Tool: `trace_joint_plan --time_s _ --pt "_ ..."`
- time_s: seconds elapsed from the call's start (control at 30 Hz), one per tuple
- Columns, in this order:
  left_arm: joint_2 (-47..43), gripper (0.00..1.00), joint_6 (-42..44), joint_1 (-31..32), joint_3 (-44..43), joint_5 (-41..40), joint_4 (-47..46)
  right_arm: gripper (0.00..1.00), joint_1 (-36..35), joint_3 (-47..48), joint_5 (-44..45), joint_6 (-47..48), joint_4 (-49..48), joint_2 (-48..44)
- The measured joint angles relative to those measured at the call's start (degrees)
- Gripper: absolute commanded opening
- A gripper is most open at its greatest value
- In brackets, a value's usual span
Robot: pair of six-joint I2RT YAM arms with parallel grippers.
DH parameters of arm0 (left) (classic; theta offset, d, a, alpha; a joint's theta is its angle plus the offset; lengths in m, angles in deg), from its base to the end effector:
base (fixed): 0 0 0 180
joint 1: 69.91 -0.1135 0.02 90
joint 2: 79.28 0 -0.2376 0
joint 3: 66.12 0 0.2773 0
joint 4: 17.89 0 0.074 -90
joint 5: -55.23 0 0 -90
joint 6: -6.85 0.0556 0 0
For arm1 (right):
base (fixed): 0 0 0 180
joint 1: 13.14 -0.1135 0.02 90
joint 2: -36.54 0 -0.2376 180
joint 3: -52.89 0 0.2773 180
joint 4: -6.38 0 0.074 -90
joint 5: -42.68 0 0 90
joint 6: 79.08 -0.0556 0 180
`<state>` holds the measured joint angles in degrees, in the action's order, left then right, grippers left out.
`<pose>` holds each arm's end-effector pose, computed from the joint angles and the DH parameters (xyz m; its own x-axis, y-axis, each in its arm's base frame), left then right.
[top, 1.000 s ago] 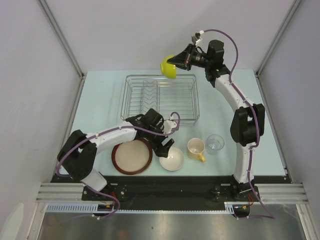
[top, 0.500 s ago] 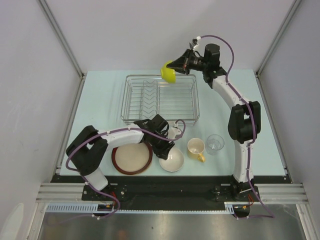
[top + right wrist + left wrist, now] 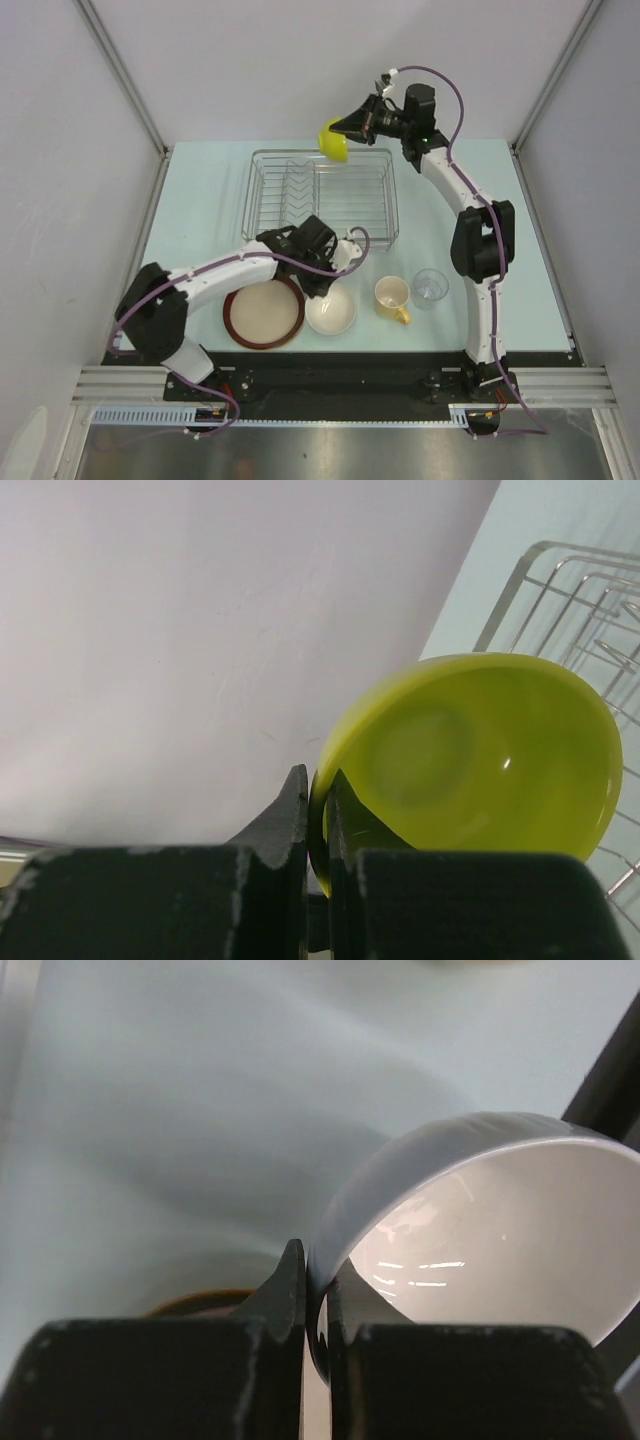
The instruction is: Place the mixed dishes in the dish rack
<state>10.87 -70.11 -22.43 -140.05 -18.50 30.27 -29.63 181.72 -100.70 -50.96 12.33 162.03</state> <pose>0.2196 -0.2626 0.1588 -0.4156 0.7737 -0.4782 0.9065 0.3951 -0.1485 0.5069 0.1966 0.3182 -0.8480 0.2976 -0.4386 -0.4036 0.1737 0.8983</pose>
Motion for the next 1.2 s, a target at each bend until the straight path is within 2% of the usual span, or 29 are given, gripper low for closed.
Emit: trace_joint_plan --time_s 0.1,0.17,0.27,0.33,0.5,0.63,0.93,1.2 --pt "-4.7 0.00 2.4 -0.3 -6.5 -5.6 3.1 0.00 -0.6 4.1 0.2 -1.9 -1.6 3.5" --pt "-8.0 0.00 4.4 -1.2 -13.0 -9.8 5.3 0.00 -1.3 10.9 0.5 -4.2 -2.4 8.7" --pt "-11.8 0.00 6.9 -4.7 -21.4 -15.1 7.3 0.00 -2.4 19.3 1.2 -8.2 -4.9 15.9" --pt "-14.6 0.00 8.6 -8.5 -24.0 -18.6 7.4 0.00 -3.3 22.1 2.0 -11.8 -8.0 19.6" --pt "-21.3 0.00 12.8 -17.5 -21.2 -27.4 9.5 0.00 -5.4 23.1 5.0 -18.9 -15.7 26.3" --pt "-23.2 0.00 14.2 -24.8 -17.0 -29.6 12.7 0.00 -7.3 23.1 6.8 -22.9 -20.8 29.8" --pt "-21.4 0.00 14.8 -35.6 -11.9 -31.7 9.7 0.00 -11.3 23.1 8.8 -28.2 -31.2 31.4" --pt "-16.2 0.00 15.1 -43.4 -10.1 -31.1 5.5 0.00 -13.9 23.1 11.1 -28.5 -32.9 32.1"
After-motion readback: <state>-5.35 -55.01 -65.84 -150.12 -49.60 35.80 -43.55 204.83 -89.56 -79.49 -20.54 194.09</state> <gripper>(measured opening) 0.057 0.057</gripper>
